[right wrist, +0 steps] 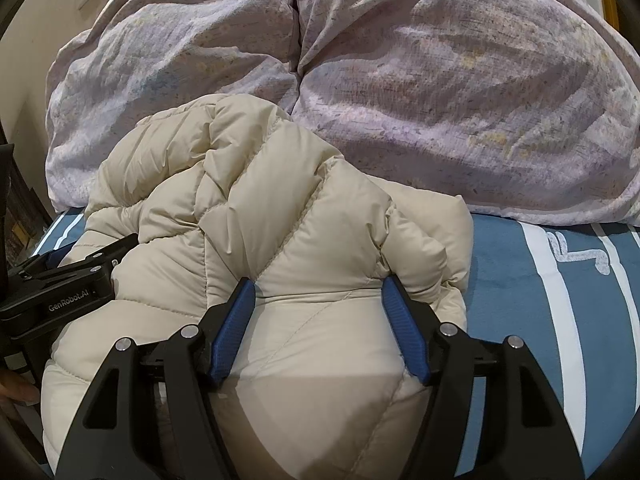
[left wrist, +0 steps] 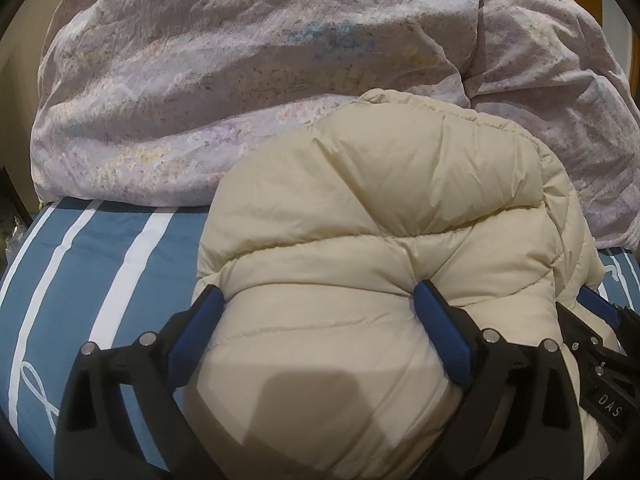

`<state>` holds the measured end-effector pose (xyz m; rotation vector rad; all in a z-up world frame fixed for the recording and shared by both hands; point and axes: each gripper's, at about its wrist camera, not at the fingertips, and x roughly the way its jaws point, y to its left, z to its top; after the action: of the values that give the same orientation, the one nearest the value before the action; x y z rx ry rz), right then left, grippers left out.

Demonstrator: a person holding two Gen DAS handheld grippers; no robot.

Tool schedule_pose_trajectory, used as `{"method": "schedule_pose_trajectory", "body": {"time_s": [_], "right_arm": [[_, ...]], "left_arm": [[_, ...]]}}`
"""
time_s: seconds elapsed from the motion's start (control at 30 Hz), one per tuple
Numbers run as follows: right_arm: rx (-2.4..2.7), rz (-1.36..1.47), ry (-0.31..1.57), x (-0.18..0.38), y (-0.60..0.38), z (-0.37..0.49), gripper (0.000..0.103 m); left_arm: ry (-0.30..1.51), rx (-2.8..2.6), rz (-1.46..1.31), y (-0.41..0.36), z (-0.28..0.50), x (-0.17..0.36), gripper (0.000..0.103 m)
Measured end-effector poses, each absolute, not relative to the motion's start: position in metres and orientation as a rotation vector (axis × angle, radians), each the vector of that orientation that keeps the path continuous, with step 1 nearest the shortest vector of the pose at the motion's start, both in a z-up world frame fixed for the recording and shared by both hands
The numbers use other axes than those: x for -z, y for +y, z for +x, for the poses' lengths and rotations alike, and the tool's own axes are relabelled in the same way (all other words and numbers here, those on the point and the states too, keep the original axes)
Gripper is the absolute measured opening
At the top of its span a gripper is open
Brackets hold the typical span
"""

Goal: Fold large clothes
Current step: 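Press both open grippers down onto the jacket bundle to flatten it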

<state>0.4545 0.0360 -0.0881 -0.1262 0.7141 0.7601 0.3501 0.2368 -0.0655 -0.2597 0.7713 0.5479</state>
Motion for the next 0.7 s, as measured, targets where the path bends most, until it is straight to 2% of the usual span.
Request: {"method": "schedule_pose_trajectory", "body": {"time_s": [0.37,0.5,0.67,0.7], "right_arm": [[-0.756,-0.117,0.73,0.089,0.039,0.459,0.069],[-0.765,-0.162,0.793,0.08,0.045,0.466,0.071],[-0.74,-0.151,0.89,0.052,0.033,0.465,0.097],[-0.735,-0.139,0.886,0.047,0.026,0.461,0.098]], "left_arm": [[0.769,-0.544,-0.277,0.243,0.352,0.074,0.098],[0.804,-0.547,-0.289,0.247,0.352,0.069,0.099],[0.816,-0.553,-0.328,0.243,0.326,0.045,0.099],[0.816,-0.549,-0.328,0.24,0.316,0.038,0.099]]}}
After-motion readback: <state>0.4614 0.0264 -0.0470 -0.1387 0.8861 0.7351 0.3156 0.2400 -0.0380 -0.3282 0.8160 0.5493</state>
